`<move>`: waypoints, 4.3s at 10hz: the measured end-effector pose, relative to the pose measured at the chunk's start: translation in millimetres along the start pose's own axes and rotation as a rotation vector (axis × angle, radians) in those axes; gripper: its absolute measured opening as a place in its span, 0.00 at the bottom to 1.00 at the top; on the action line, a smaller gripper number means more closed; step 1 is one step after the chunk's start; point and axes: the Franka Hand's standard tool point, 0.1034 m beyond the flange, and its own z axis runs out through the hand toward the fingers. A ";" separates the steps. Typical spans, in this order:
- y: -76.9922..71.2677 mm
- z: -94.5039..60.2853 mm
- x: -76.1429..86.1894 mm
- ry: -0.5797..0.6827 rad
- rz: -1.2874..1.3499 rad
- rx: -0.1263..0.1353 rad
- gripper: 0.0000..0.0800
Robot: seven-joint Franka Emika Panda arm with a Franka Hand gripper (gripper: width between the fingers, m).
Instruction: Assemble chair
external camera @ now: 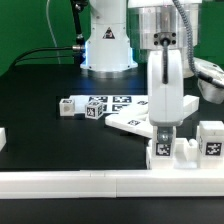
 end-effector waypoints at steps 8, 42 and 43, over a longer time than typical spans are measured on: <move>-1.2 2.7 9.4 0.059 -1.130 0.007 0.81; 20.6 -22.6 -15.3 0.046 -0.686 0.010 0.81; 20.6 -23.4 -15.3 0.052 -0.786 0.013 0.81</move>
Offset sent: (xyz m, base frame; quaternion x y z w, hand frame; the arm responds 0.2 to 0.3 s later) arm 0.0000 0.0000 0.0000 0.0000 0.0000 -0.1938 0.9810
